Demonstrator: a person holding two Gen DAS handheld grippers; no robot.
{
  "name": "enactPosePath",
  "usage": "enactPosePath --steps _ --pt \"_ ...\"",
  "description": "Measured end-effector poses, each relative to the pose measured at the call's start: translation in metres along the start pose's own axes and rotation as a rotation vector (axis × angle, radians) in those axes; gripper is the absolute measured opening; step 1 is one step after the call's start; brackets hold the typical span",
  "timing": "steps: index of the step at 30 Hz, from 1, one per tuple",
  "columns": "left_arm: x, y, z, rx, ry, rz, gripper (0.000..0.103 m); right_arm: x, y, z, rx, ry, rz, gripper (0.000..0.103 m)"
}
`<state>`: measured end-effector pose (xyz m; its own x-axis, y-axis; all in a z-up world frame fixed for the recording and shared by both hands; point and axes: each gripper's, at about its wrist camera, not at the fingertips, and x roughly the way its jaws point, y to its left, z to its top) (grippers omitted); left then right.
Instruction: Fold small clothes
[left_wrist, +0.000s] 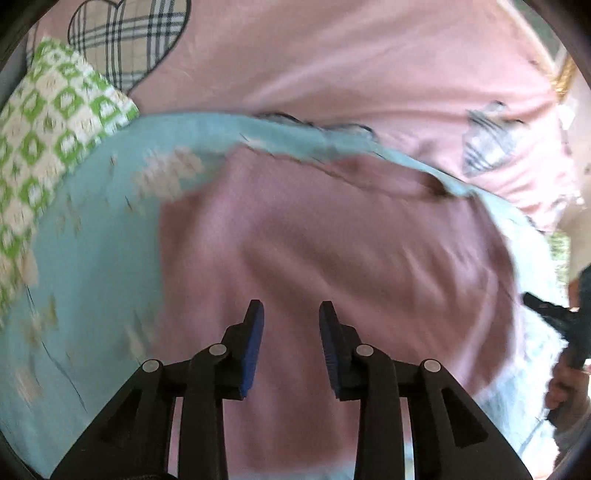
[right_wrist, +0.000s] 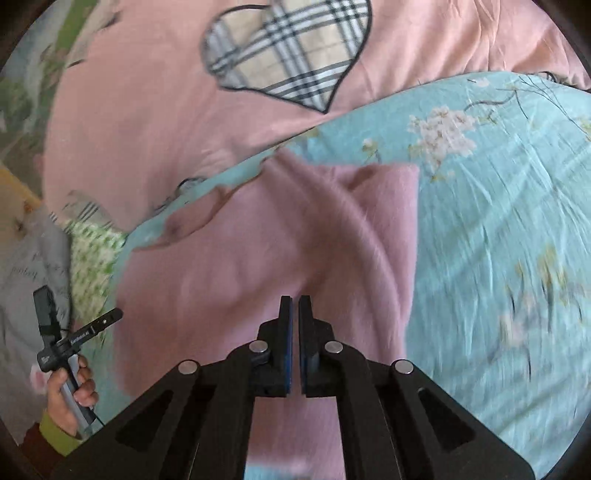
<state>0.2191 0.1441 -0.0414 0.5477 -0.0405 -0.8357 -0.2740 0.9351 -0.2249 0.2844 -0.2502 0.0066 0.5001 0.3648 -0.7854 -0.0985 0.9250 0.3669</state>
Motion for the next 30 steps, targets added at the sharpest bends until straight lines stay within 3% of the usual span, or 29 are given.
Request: enactPosePath --steps 5,7,9,10,11,14,15,17,24,27,29,30 --pt "0.005 -0.014 -0.051 -0.017 0.06 -0.044 0.032 -0.006 0.011 -0.045 -0.041 0.068 -0.018 0.004" --pt "0.017 -0.005 -0.07 -0.011 0.086 0.041 0.032 0.001 0.002 -0.062 -0.052 0.117 -0.086 0.004" --pt "0.03 0.015 -0.08 -0.048 0.115 0.118 0.032 0.009 -0.014 -0.073 -0.046 0.176 -0.216 0.003" --pt "0.033 0.024 -0.082 -0.063 0.114 0.121 0.027 0.01 -0.024 -0.076 -0.019 0.187 -0.227 0.0" --pt "0.033 0.03 -0.083 -0.076 0.103 0.109 0.026 0.007 -0.033 -0.076 0.017 0.171 -0.198 0.0" --pt "0.023 0.041 -0.08 -0.122 0.098 0.114 0.025 -0.004 -0.041 -0.07 0.043 0.153 -0.245 0.0" --pt "0.015 0.041 -0.081 -0.129 0.092 0.122 0.027 -0.008 -0.041 -0.069 0.048 0.147 -0.251 0.0" --pt "0.004 0.041 -0.083 -0.148 0.075 0.125 0.042 -0.019 -0.04 -0.068 0.072 0.136 -0.221 0.003" --pt "-0.043 0.058 -0.107 -0.291 0.063 0.046 0.049 -0.051 -0.012 -0.082 0.066 0.093 -0.134 0.006" --pt "-0.047 0.061 -0.118 -0.342 0.078 0.013 0.05 -0.056 0.008 -0.093 0.051 0.093 -0.106 0.015" --pt "-0.049 0.064 -0.126 -0.367 0.088 -0.007 0.052 -0.055 0.02 -0.1 0.051 0.095 -0.075 0.045" --pt "-0.048 0.065 -0.129 -0.381 0.091 -0.016 0.052 -0.056 0.026 -0.105 0.051 0.087 -0.065 0.051"
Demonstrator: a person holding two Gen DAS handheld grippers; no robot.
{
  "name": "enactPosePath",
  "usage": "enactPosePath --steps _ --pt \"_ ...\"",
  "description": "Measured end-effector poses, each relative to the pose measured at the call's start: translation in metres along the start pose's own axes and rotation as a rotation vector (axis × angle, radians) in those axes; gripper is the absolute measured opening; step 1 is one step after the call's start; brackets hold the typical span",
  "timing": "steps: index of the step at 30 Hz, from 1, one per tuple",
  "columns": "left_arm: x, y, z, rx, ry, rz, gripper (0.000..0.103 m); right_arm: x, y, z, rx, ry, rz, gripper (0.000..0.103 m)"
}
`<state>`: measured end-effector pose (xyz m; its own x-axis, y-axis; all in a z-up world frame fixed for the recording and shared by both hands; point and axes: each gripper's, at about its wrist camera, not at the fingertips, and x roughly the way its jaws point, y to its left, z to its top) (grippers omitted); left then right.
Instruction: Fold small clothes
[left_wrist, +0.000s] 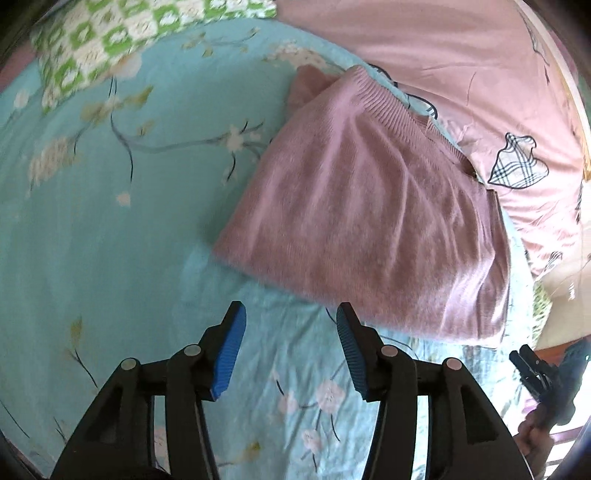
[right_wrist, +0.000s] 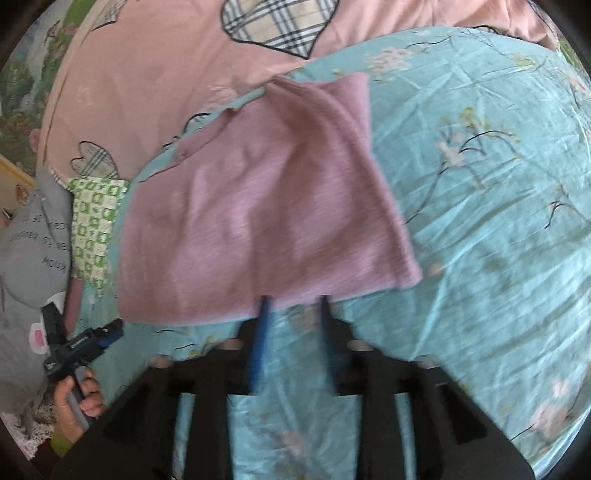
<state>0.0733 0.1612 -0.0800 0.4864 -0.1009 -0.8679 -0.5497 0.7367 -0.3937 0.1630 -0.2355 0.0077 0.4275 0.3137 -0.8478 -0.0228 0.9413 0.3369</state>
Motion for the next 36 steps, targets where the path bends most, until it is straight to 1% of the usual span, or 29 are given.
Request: enactPosePath --steps 1,3,7,9,14,17,22,24,30,31,32,33,35,36 --pt "0.002 0.0 -0.001 -0.007 0.002 -0.003 0.052 0.0 0.006 -0.003 -0.006 -0.014 0.015 0.056" --pt "0.006 0.001 -0.002 -0.033 0.012 -0.022 0.053 0.0 0.016 -0.008 -0.036 -0.026 0.04 0.056" --pt "0.014 0.001 -0.002 -0.076 0.018 -0.045 0.054 0.006 0.028 -0.015 -0.045 -0.001 0.069 0.057" --pt "0.019 0.0 0.0 -0.104 0.019 -0.061 0.056 0.009 0.031 -0.018 -0.043 0.007 0.071 0.057" --pt "0.033 0.003 0.008 -0.191 0.007 -0.102 0.057 0.01 0.031 -0.023 -0.049 0.019 0.077 0.057" --pt "0.042 0.009 0.015 -0.271 -0.016 -0.12 0.057 0.008 0.027 -0.024 -0.044 0.018 0.078 0.057" --pt "0.049 0.021 0.022 -0.4 -0.087 -0.164 0.057 0.006 0.021 -0.023 -0.031 0.018 0.062 0.057" --pt "0.052 0.023 0.024 -0.436 -0.115 -0.178 0.057 0.005 0.016 -0.022 -0.02 0.015 0.06 0.057" --pt "0.061 0.017 0.04 -0.451 -0.158 -0.171 0.055 0.01 0.009 -0.019 -0.006 0.028 0.053 0.057" --pt "0.062 0.015 0.043 -0.45 -0.162 -0.169 0.052 0.012 0.008 -0.017 0.0 0.032 0.052 0.057" --pt "0.063 0.014 0.046 -0.448 -0.165 -0.167 0.044 0.013 0.007 -0.016 0.003 0.035 0.051 0.057" --pt "0.064 0.015 0.049 -0.443 -0.163 -0.17 0.04 0.015 0.006 -0.015 0.007 0.038 0.051 0.057" --pt "0.065 0.011 0.054 -0.428 -0.166 -0.17 0.026 0.017 0.005 -0.011 0.01 0.041 0.053 0.057" --pt "0.065 0.008 0.056 -0.409 -0.171 -0.162 0.024 0.018 0.005 -0.009 0.009 0.042 0.054 0.057"
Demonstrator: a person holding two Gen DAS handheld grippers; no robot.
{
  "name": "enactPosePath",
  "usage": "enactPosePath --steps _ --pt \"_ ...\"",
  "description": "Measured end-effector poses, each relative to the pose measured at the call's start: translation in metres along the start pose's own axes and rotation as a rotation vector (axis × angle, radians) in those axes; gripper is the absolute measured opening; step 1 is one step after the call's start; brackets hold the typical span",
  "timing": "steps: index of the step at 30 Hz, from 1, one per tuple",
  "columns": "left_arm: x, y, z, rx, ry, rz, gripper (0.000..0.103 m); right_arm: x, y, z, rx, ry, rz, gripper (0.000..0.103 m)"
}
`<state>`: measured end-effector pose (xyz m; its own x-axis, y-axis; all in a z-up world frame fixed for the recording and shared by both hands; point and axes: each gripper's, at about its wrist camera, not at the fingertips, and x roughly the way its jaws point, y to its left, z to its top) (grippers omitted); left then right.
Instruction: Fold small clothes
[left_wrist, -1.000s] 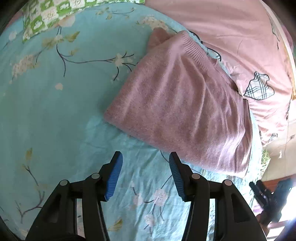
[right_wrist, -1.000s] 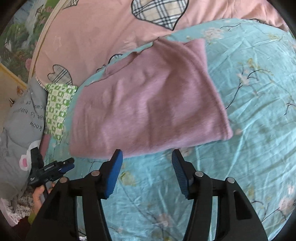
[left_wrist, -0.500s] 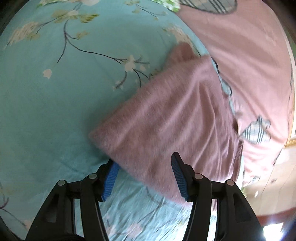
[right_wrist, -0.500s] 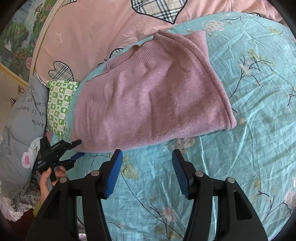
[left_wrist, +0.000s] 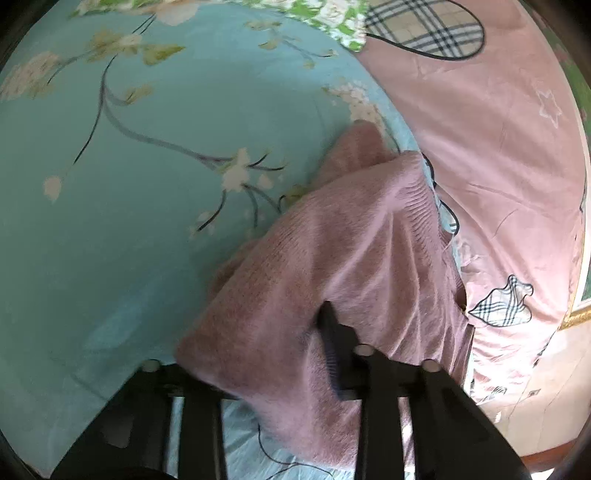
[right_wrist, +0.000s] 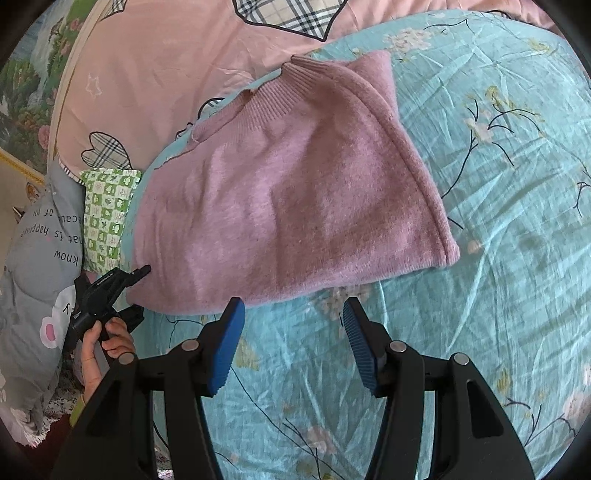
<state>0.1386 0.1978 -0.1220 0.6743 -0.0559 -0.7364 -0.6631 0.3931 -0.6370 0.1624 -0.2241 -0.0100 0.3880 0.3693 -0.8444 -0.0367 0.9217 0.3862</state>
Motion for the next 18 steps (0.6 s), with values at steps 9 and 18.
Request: enactPosePath --steps 9,18 --pt "-0.027 -0.092 -0.012 0.318 -0.04 -0.06 0.011 -0.005 -0.004 0.015 -0.01 -0.037 0.041 0.057" --pt "-0.023 -0.206 -0.096 0.689 0.055 -0.218 0.009 -0.019 -0.031 0.036 0.05 -0.108 0.045 0.057"
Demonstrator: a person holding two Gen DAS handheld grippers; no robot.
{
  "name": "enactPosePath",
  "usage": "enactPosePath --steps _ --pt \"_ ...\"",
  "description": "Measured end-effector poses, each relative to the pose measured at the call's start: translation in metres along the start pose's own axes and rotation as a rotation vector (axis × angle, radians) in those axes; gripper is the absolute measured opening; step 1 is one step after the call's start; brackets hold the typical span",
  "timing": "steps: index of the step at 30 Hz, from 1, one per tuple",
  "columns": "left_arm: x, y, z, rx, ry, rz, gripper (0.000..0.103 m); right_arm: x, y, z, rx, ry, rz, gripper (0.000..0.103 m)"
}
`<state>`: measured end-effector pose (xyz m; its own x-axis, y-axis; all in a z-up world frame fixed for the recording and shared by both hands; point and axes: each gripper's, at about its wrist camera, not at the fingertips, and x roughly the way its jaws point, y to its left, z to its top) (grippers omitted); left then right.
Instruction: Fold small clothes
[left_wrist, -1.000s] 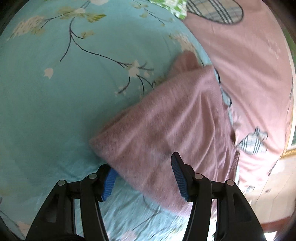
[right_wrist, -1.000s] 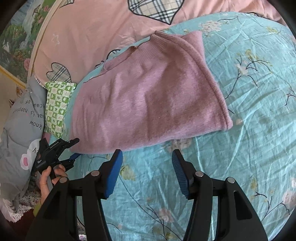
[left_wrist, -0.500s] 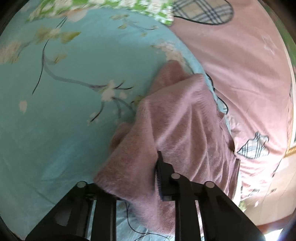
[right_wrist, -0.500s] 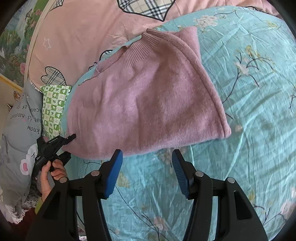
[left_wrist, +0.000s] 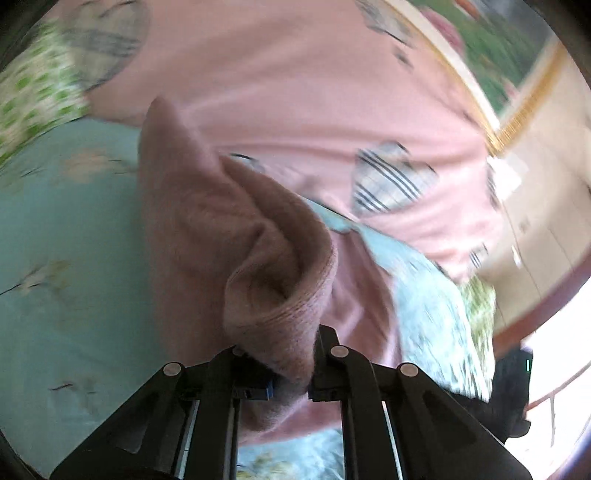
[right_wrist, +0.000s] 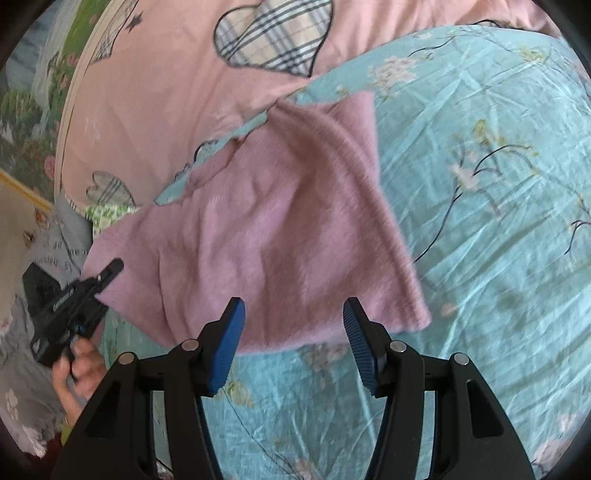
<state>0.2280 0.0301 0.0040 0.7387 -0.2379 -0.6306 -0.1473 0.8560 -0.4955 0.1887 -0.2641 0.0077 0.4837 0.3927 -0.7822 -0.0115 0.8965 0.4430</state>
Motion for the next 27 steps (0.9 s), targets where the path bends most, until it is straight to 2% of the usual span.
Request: enactPosePath --steps 3,6,9,16,21,24,25,27 --pt "0.024 -0.031 -0.013 0.067 0.068 -0.056 0.009 -0.007 -0.01 0.013 0.015 -0.03 0.001 0.057" --pt "0.053 -0.048 -0.038 0.132 0.151 -0.073 0.01 -0.009 -0.019 0.026 0.039 -0.043 0.023 0.057" --pt "0.073 -0.05 -0.057 0.133 0.225 -0.079 0.008 0.006 -0.017 0.041 0.046 -0.01 0.074 0.057" --pt "0.066 -0.047 -0.057 0.111 0.223 -0.097 0.008 0.07 0.008 0.059 0.071 0.13 0.257 0.057" --pt "0.059 -0.033 -0.058 0.099 0.23 -0.089 0.008 0.118 0.028 0.075 0.065 0.21 0.325 0.057" --pt "0.061 -0.031 -0.06 0.092 0.233 -0.083 0.008 0.138 0.046 0.084 0.01 0.229 0.334 0.057" --pt "0.061 -0.031 -0.061 0.095 0.235 -0.082 0.008 0.145 0.052 0.087 -0.003 0.237 0.337 0.053" --pt "0.062 -0.033 -0.062 0.105 0.239 -0.074 0.008 0.157 0.059 0.092 -0.022 0.258 0.332 0.031"
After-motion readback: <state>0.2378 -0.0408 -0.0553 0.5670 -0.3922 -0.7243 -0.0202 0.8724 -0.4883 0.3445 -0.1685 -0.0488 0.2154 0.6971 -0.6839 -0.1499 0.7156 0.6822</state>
